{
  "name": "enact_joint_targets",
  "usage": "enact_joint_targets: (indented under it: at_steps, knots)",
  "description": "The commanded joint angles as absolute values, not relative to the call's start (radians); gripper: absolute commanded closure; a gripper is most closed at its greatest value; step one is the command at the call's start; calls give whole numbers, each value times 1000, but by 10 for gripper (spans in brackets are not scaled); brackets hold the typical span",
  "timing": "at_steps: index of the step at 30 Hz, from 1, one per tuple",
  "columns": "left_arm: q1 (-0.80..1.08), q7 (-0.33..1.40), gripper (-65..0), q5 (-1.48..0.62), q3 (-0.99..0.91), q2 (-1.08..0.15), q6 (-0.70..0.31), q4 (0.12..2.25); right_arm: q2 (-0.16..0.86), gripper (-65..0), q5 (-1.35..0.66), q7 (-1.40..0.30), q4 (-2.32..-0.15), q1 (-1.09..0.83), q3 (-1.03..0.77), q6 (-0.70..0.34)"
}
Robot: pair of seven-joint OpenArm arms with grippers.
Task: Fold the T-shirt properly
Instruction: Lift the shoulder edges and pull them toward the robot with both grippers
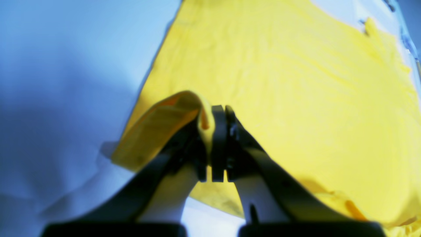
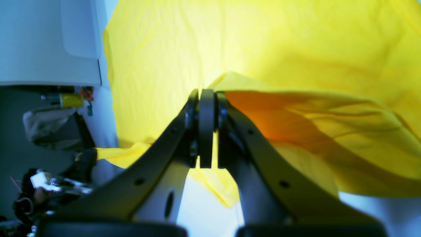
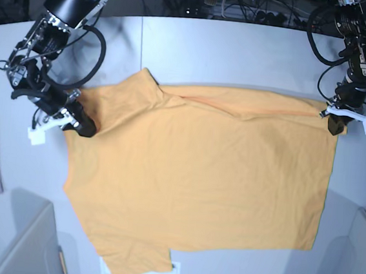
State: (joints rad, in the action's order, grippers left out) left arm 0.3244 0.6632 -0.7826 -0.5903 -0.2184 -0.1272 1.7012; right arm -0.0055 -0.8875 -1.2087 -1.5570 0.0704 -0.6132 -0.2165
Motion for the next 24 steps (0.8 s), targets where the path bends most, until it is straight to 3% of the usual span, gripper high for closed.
enact_joint_targets:
  at_steps: [1,7,24]
  knots:
    - [305,639,0,-769,-598,-231,-131,1715,2,0,-915,-1193,-1561,104,-611,-216]
    - [266,639,0,-667,-596,-228,-131,1713,28,0,-915,-1191,-1481,168,-611,-211]
    - [202,639,0,-665,-587,-245,-131,1641,68,0,-914,-1113,-1259,285,-608,-211]
